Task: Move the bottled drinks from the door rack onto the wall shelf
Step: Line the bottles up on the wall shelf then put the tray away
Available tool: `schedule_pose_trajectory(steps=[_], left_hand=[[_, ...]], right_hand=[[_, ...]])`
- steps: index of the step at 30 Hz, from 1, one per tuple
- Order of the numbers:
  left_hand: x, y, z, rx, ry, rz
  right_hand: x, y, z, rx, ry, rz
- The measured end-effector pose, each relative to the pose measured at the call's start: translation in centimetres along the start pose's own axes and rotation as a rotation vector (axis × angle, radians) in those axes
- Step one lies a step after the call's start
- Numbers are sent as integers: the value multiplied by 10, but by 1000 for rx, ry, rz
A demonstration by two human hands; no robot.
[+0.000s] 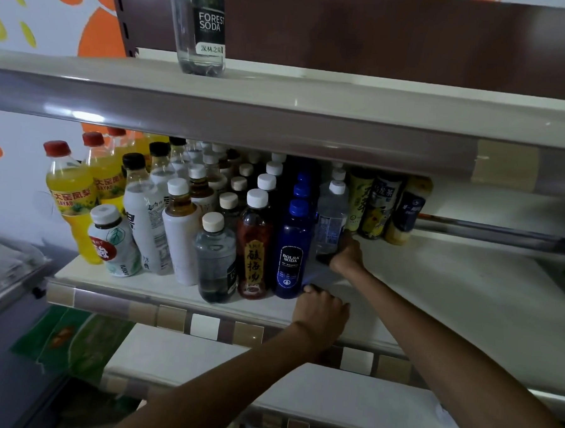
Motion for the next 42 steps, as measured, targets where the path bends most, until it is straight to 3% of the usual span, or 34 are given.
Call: schedule_pose_trajectory(steps=[7,14,21,27,30,36,42], left_hand=[[1,-2,2,39,-19,-49],[-1,-3,5,27,-5,-27],[2,4,6,-4,-9,8],[12,-1,11,221,43,-4],[21,-6,10,412,19,-8],[75,-7,-22,303,-131,-199],[123,-10,-66,341,-254,-171]], right_hand=[[6,8,1,69,-56,16],[29,16,-7,156,-95,144],[82,40,-24,292,-110,22],[142,54,-29,569,-78,-83],[175,57,-35,682,-52,-144],[245,52,-69,711,-79,-150],[308,44,-103,656,-180,-148]])
Point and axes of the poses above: each hand's wrist, its own x-axis away from the middle knuckle, its own y-axis out of the back of the hand, z = x × y, the point moved 3 cm from there along -x, towards the middle knuckle, and after that the axes turned 11 degrees about z, right-handed, at the moved point
